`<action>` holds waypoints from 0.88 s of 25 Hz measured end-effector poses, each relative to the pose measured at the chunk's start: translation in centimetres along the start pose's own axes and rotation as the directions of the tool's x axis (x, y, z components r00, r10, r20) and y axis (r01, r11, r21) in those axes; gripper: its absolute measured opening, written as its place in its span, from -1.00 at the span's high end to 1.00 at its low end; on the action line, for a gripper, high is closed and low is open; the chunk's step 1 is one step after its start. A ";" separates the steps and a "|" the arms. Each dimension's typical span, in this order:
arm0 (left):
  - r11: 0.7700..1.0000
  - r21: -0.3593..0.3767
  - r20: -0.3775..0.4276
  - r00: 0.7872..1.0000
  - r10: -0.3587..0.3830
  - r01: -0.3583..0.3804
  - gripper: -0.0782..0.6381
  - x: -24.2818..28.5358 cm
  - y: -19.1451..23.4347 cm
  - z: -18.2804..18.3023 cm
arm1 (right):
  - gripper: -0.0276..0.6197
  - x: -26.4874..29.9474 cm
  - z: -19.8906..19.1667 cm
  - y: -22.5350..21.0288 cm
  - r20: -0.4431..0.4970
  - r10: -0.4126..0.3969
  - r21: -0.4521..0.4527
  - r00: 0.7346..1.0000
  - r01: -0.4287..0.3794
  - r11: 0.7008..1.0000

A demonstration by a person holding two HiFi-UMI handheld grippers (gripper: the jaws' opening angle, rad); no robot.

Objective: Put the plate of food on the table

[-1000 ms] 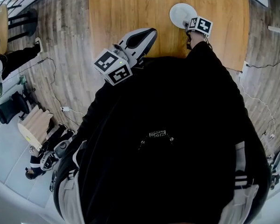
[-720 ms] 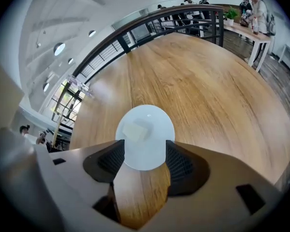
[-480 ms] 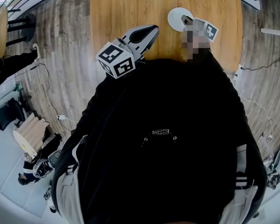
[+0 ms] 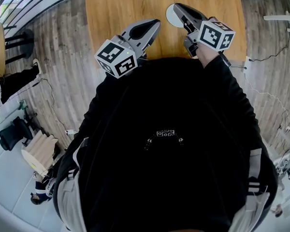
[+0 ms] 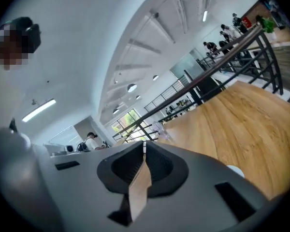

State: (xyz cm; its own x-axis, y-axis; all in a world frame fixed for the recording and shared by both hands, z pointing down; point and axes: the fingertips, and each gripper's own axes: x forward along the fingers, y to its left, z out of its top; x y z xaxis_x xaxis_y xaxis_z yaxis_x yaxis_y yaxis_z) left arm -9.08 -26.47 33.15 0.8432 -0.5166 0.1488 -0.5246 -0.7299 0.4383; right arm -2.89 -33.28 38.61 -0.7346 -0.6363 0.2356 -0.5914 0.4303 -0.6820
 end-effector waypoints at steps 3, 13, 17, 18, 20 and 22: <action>0.999 0.048 -0.009 1.000 -0.009 0.009 0.76 0.2 -0.6 0.3 | 0.82 -1.9 0.4 4.7 0.041 0.055 -0.161 0.998 -0.048 0.986; 0.995 0.100 0.006 1.000 -0.017 0.017 0.76 0.4 -1.6 0.9 | 0.86 -3.4 -1.4 9.5 0.019 0.107 -0.384 0.994 -0.091 0.919; 0.994 0.108 0.010 1.000 -0.018 0.017 0.77 0.4 -2.0 0.7 | 0.86 -3.7 -1.7 9.1 0.011 0.103 -0.397 0.995 -0.090 0.913; 0.994 0.108 0.013 1.000 -0.017 0.015 0.76 0.3 -2.0 0.7 | 0.86 -3.7 -1.8 9.2 0.006 0.105 -0.399 0.995 -0.093 0.912; 0.994 0.106 0.018 1.000 -0.015 0.013 0.76 0.2 -2.1 0.8 | 0.86 -3.6 -2.1 9.4 -0.009 0.108 -0.408 0.994 -0.102 0.907; 0.995 0.101 0.021 1.000 -0.012 0.009 0.76 0.1 -2.1 0.9 | 0.86 -3.4 -2.3 9.6 -0.026 0.112 -0.418 0.993 -0.112 0.901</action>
State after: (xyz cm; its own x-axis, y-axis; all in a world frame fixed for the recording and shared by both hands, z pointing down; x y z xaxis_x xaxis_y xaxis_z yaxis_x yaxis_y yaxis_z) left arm -7.98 -25.39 31.49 0.8465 -0.5176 0.1248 -0.5259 -0.7763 0.3476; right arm -6.82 -25.54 32.84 -0.8042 -0.5677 0.1757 -0.5899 0.7269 -0.3516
